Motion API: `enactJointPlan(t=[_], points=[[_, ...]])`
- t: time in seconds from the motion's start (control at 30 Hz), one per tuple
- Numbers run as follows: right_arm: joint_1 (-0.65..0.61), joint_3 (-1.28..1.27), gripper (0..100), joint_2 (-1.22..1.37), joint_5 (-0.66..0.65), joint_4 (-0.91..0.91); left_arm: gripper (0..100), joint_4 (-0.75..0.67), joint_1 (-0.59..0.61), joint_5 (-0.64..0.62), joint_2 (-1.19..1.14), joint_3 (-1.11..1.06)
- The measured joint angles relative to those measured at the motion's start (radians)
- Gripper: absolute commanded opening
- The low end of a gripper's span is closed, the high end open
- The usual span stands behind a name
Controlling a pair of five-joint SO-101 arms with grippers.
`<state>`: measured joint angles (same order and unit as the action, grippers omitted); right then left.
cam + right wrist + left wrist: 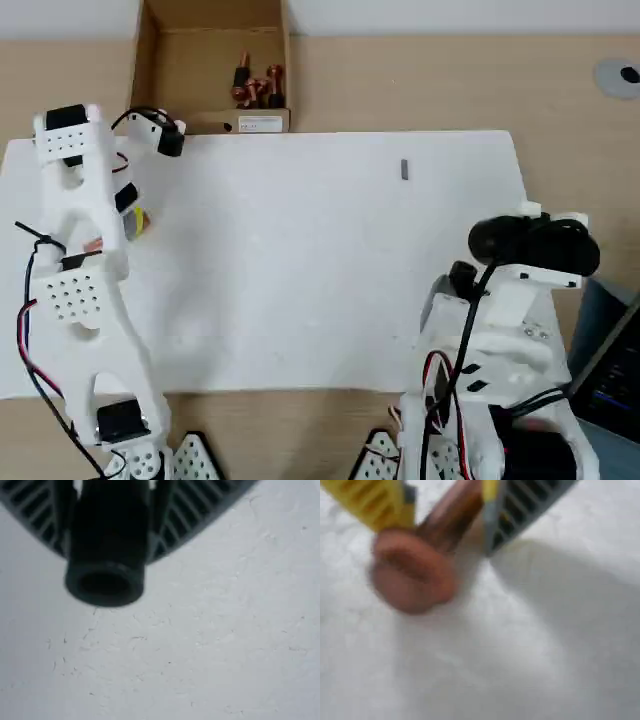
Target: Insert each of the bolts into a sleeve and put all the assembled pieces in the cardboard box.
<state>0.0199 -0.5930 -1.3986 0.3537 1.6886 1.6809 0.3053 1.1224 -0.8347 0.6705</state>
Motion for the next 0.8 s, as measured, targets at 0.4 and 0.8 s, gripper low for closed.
enactJointPlan(t=[0.4, 0.8], points=[[0.0, 0.008, 0.9, 0.0, 0.0, -0.015, 0, 0.046, -0.011, -0.051, 0.018, 0.011], [0.0, 0.078, 0.9, 0.0, -0.084, -0.015, 0, 0.058, -0.074, -0.295, 0.397, -0.081]])
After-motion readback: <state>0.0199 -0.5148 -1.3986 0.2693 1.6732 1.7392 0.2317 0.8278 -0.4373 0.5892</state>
